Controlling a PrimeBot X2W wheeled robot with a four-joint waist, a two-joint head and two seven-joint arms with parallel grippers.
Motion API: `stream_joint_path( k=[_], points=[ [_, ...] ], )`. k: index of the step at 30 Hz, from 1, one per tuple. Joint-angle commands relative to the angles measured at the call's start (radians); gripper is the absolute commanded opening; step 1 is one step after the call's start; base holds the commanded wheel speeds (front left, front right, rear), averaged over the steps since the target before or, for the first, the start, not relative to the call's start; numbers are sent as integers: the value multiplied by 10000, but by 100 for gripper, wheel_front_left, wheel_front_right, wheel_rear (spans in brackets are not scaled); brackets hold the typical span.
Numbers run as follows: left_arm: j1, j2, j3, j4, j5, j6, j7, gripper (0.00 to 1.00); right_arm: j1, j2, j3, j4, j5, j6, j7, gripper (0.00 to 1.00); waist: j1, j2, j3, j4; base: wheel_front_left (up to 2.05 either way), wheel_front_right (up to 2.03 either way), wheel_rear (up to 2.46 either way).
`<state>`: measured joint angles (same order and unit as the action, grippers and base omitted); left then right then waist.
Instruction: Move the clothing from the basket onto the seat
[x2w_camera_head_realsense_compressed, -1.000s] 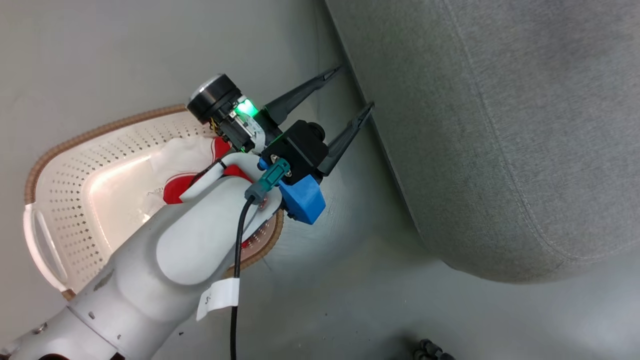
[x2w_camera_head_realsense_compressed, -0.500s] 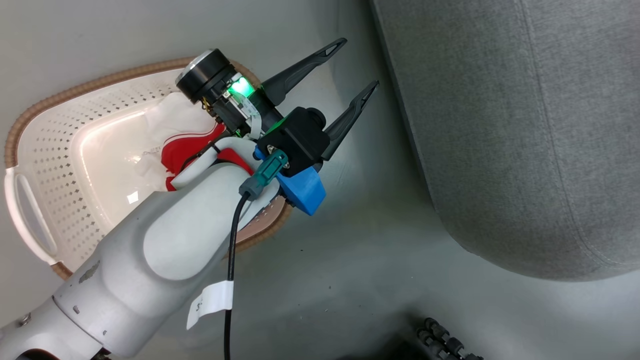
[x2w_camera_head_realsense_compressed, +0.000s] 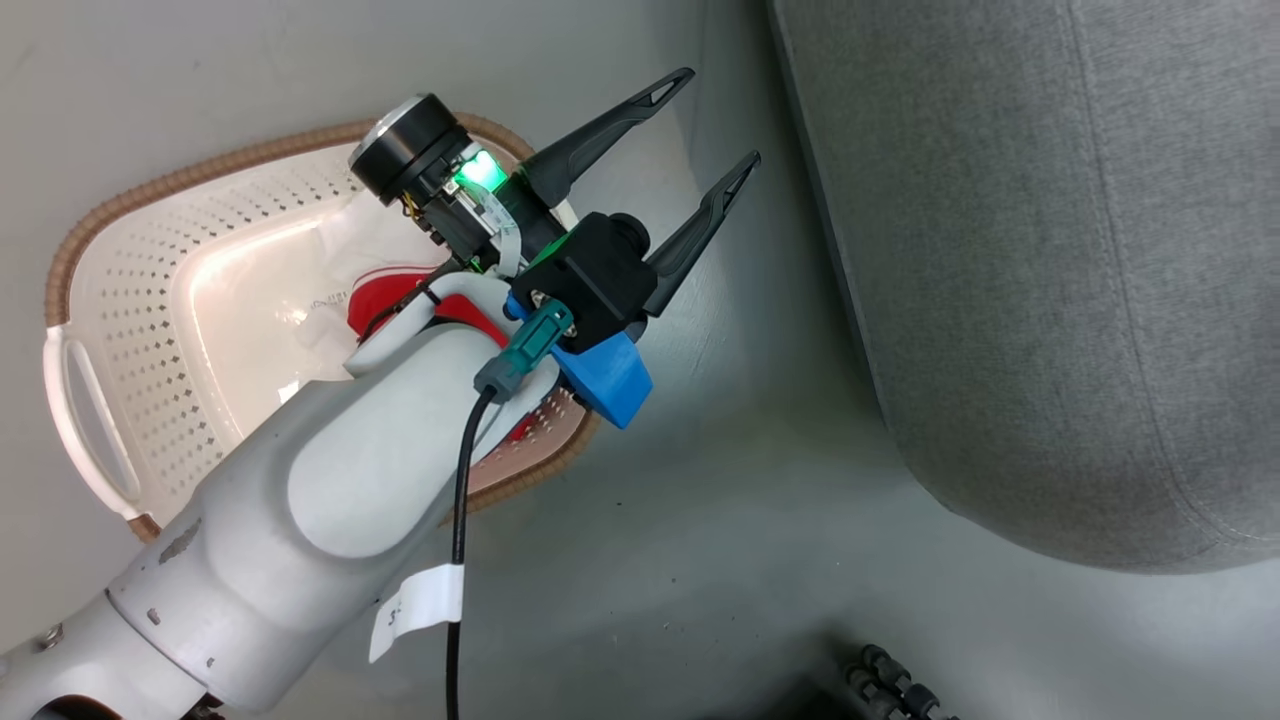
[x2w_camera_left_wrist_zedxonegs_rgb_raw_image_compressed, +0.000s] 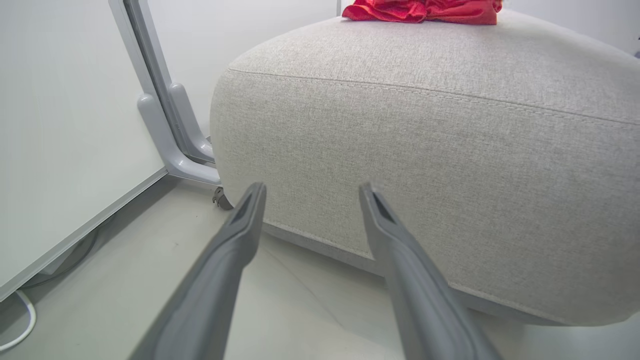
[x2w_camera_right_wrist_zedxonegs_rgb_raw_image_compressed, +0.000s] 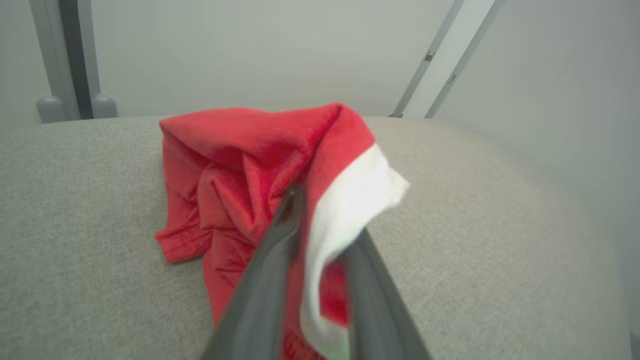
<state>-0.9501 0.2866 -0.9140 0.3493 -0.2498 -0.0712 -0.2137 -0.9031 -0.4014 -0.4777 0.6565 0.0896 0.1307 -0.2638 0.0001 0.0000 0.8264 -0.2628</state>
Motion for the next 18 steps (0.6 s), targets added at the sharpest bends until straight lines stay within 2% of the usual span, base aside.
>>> stream_joint_path(
  k=[1, 11, 18],
  points=[
    [-42, -6, 11, 38, -40, 23, -86, 100, 332, 65, -55, -179, -24, -1, -13, 100, -1, 0, -172, -45, 0, 0, 0],
    [771, -443, 136, 564, -464, 176, -466, 100, 3133, 708, -231, -2706, -156, 1, -11, 100, -1, 0, -1939, -171, 0, 0, 0],
    [1668, -805, 671, 514, -753, 288, -522, 100, 4473, 1144, 695, -4560, -280, 1, -11, 100, -1, 0, -3371, 76, 0, 0, 0]
  ],
)
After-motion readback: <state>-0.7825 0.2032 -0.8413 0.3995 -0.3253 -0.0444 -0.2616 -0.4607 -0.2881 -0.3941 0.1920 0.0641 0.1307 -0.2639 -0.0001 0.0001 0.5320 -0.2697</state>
